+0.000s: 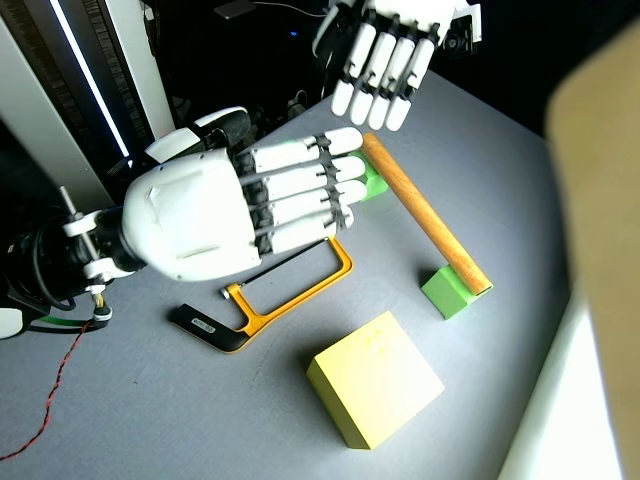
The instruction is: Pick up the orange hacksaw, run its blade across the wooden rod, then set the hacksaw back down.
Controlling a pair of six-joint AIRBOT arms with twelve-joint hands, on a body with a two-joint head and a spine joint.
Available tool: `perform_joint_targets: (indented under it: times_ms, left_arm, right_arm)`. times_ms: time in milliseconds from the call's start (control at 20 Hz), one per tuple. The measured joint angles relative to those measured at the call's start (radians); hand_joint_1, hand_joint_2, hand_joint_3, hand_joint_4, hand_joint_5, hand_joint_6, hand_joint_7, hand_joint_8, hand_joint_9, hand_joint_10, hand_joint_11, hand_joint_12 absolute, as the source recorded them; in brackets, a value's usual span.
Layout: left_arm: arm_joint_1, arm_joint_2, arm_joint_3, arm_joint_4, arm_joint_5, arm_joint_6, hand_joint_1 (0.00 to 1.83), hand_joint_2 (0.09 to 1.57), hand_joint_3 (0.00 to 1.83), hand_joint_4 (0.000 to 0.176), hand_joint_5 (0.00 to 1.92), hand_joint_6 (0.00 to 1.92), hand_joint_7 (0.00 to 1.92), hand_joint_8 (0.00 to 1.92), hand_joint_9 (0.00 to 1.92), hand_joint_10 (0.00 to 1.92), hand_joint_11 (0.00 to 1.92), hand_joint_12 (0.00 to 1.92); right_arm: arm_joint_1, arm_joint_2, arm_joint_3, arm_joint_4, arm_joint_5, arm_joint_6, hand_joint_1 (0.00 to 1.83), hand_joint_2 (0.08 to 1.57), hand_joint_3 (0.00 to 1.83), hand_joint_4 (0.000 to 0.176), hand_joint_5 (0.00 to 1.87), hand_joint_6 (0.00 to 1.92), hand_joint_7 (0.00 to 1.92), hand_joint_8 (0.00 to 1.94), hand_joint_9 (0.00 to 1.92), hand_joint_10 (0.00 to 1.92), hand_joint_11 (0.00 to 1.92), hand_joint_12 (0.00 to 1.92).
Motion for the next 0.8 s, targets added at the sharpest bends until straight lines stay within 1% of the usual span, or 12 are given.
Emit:
perform_joint_targets:
  times_ms: [50, 100, 150, 200, 250, 300, 350, 400, 500, 550, 650, 800]
  left_arm:
    - [-0.015, 0.000, 0.000, 0.005, -0.003, -0.019, 0.78, 1.30, 0.00, 0.089, 0.69, 1.17, 0.70, 0.60, 0.68, 1.12, 0.54, 1.62]
    - [-0.021, 0.000, 0.000, 0.005, -0.005, -0.034, 0.81, 1.33, 0.00, 0.123, 0.62, 1.50, 0.63, 1.24, 0.66, 1.65, 0.69, 1.86]
    - [-0.027, 0.000, 0.000, 0.013, -0.005, -0.033, 0.82, 1.33, 0.00, 0.122, 0.61, 1.57, 0.66, 1.49, 0.71, 1.82, 0.78, 1.91]
    - [-0.030, 0.001, -0.005, 0.013, -0.003, -0.034, 0.84, 1.32, 0.00, 0.125, 0.63, 1.58, 0.76, 1.67, 0.84, 1.90, 0.90, 1.92]
    - [-0.037, 0.012, -0.025, 0.007, 0.003, -0.035, 0.79, 1.31, 0.00, 0.000, 0.73, 1.74, 0.82, 1.79, 0.91, 1.92, 0.97, 1.92]
    - [-0.048, 0.016, -0.037, 0.006, -0.007, -0.042, 0.82, 1.29, 0.00, 0.000, 0.85, 1.88, 0.89, 1.89, 0.96, 1.92, 1.04, 1.92]
    - [-0.052, 0.016, -0.043, 0.005, -0.014, -0.042, 0.86, 1.27, 0.00, 0.000, 0.94, 1.91, 0.94, 1.92, 1.01, 1.92, 1.09, 1.92]
    - [-0.062, 0.016, -0.045, 0.012, -0.016, -0.043, 0.84, 1.29, 0.00, 0.000, 1.11, 1.92, 1.07, 1.92, 1.12, 1.92, 1.20, 1.92]
    - [-0.082, 0.020, -0.052, 0.012, -0.018, -0.045, 0.82, 1.29, 0.00, 0.000, 1.25, 1.92, 1.23, 1.92, 1.28, 1.92, 1.37, 1.92]
    - [-0.076, 0.024, -0.056, 0.000, -0.028, -0.045, 0.79, 1.30, 0.00, 0.000, 1.32, 1.92, 1.32, 1.92, 1.36, 1.92, 1.44, 1.92]
    - [-0.058, 0.028, -0.060, -0.002, -0.039, -0.044, 0.75, 1.32, 0.01, 0.000, 1.40, 1.92, 1.38, 1.92, 1.43, 1.92, 1.50, 1.92]
    - [-0.059, 0.028, -0.062, -0.010, -0.044, -0.040, 0.75, 1.33, 0.00, 0.000, 1.38, 1.92, 1.37, 1.92, 1.46, 1.92, 1.53, 1.92]
  right_arm:
    - [0.016, 0.012, 0.019, -0.035, 0.000, 0.011, 0.76, 1.05, 0.00, 0.000, 0.86, 0.87, 0.85, 1.30, 0.83, 1.68, 0.86, 1.87]
    - [0.043, 0.018, 0.042, -0.077, -0.001, 0.033, 0.76, 1.07, 0.00, 0.000, 0.74, 1.60, 0.84, 1.81, 0.95, 1.87, 1.03, 1.91]
    - [0.067, 0.019, 0.060, -0.121, 0.004, 0.063, 0.78, 1.07, 0.00, 0.000, 0.69, 1.86, 0.89, 1.92, 1.02, 1.91, 1.12, 1.92]
    - [0.089, 0.021, 0.070, -0.159, 0.007, 0.084, 0.83, 1.07, 0.00, 0.000, 0.82, 1.91, 0.99, 1.94, 1.17, 1.92, 1.32, 1.92]
    - [0.117, 0.021, 0.086, -0.227, 0.019, 0.117, 0.85, 1.07, 0.00, 0.000, 0.87, 1.92, 1.05, 1.94, 1.26, 1.92, 1.44, 1.92]
    - [0.145, 0.021, 0.095, -0.284, 0.025, 0.143, 0.86, 1.09, 0.01, 0.000, 0.90, 1.92, 1.12, 1.94, 1.34, 1.92, 1.55, 1.92]
    - [0.168, 0.021, 0.100, -0.326, 0.027, 0.155, 0.82, 1.12, 0.01, 0.000, 0.96, 1.92, 1.18, 1.94, 1.40, 1.92, 1.61, 1.92]
    - [0.183, 0.020, 0.099, -0.342, 0.029, 0.156, 0.72, 1.20, 0.03, 0.000, 1.10, 1.92, 1.29, 1.94, 1.49, 1.92, 1.69, 1.92]
    - [0.195, 0.017, 0.102, -0.332, 0.049, 0.154, 0.62, 1.28, 0.02, 0.000, 1.24, 1.92, 1.41, 1.94, 1.61, 1.92, 1.75, 1.92]
    - [0.196, 0.015, 0.106, -0.341, 0.048, 0.153, 0.60, 1.31, 0.02, 0.000, 1.25, 1.92, 1.42, 1.94, 1.62, 1.92, 1.78, 1.92]
    - [0.213, 0.011, 0.113, -0.402, 0.042, 0.163, 0.61, 1.32, 0.01, 0.000, 1.24, 1.92, 1.40, 1.94, 1.60, 1.92, 1.78, 1.92]
    - [0.233, -0.006, 0.131, -0.455, 0.043, 0.209, 0.61, 1.35, 0.01, 0.000, 1.22, 1.92, 1.39, 1.94, 1.56, 1.92, 1.72, 1.92]
